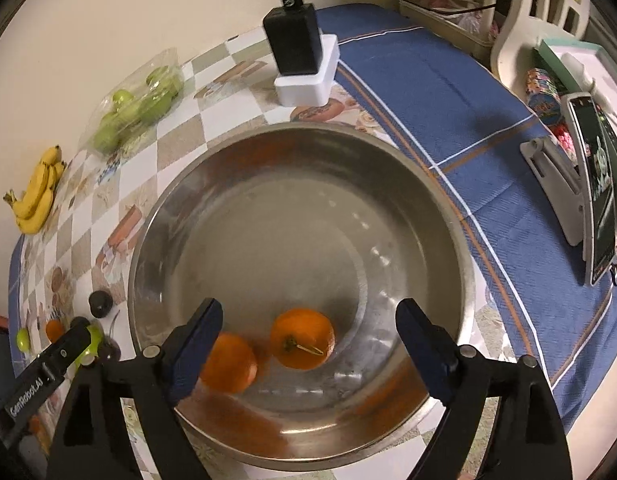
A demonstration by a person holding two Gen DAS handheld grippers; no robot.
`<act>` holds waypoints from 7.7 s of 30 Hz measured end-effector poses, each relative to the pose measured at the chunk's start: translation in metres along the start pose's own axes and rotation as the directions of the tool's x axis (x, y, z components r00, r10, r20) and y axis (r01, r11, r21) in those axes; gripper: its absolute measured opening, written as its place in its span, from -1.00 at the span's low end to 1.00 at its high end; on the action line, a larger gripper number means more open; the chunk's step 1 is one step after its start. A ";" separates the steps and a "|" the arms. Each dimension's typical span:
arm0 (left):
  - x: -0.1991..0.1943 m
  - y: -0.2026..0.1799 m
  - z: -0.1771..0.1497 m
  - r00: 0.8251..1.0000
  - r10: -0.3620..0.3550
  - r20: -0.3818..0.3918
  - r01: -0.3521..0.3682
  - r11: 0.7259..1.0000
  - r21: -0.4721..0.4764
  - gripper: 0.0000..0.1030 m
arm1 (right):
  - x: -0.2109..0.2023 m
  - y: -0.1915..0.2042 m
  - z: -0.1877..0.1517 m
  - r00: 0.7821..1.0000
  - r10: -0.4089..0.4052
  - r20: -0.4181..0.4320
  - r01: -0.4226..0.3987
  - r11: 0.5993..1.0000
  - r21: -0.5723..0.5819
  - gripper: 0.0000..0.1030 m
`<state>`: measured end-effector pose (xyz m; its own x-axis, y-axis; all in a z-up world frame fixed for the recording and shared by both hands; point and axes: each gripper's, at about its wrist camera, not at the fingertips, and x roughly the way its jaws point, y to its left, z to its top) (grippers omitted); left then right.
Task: Organize fruits
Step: 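Withdraw both open tools from the bowl back toward the fruit pile, then grasp a small yellow fruit with the left tool while the right grasps a dark cherry, then lift and carry the yellow fruit and dark cherry over the steel bowl, then open the left tool to drop the yellow fruit while the right releases the cherry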
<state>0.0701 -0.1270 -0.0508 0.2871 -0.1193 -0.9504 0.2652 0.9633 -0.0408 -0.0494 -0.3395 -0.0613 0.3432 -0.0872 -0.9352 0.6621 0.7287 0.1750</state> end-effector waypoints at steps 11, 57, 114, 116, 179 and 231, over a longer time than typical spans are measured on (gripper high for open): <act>0.004 0.019 -0.001 0.999 0.047 0.016 -0.046 0.997 -0.059 1.00 | 0.003 0.007 -0.001 1.000 0.017 0.007 -0.016 0.999 -0.029 0.93; -0.028 0.178 0.005 0.997 0.030 0.078 -0.008 0.964 -0.266 1.00 | -0.009 0.175 -0.058 0.978 0.192 -0.076 -0.206 0.902 -0.380 0.93; 0.032 0.111 -0.012 0.952 -0.284 -0.111 0.257 0.944 -0.209 -0.50 | 0.023 0.180 -0.053 0.968 0.174 -0.180 -0.232 0.894 -0.384 -0.62; 0.028 0.113 -0.011 0.956 -0.276 -0.096 0.251 0.945 -0.211 -0.50 | 0.020 0.180 -0.051 0.967 0.184 -0.177 -0.239 0.893 -0.381 -0.64; -0.012 0.136 0.007 0.976 -0.213 0.054 0.219 0.933 -0.286 -0.50 | 0.000 0.175 -0.037 0.957 0.255 -0.141 -0.288 0.900 -0.328 -0.47; -0.004 -0.101 -0.023 0.952 -0.305 -0.009 0.291 0.901 0.322 -0.49 | 0.014 -0.006 0.012 1.000 0.010 -0.011 -0.009 0.998 0.055 -0.46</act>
<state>0.0214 -0.2180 -0.0503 0.1840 -0.4048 -0.8957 0.6186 0.7558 -0.2145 -0.0407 -0.3536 -0.0715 0.3426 -0.0728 -0.9367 0.6945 0.6910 0.2003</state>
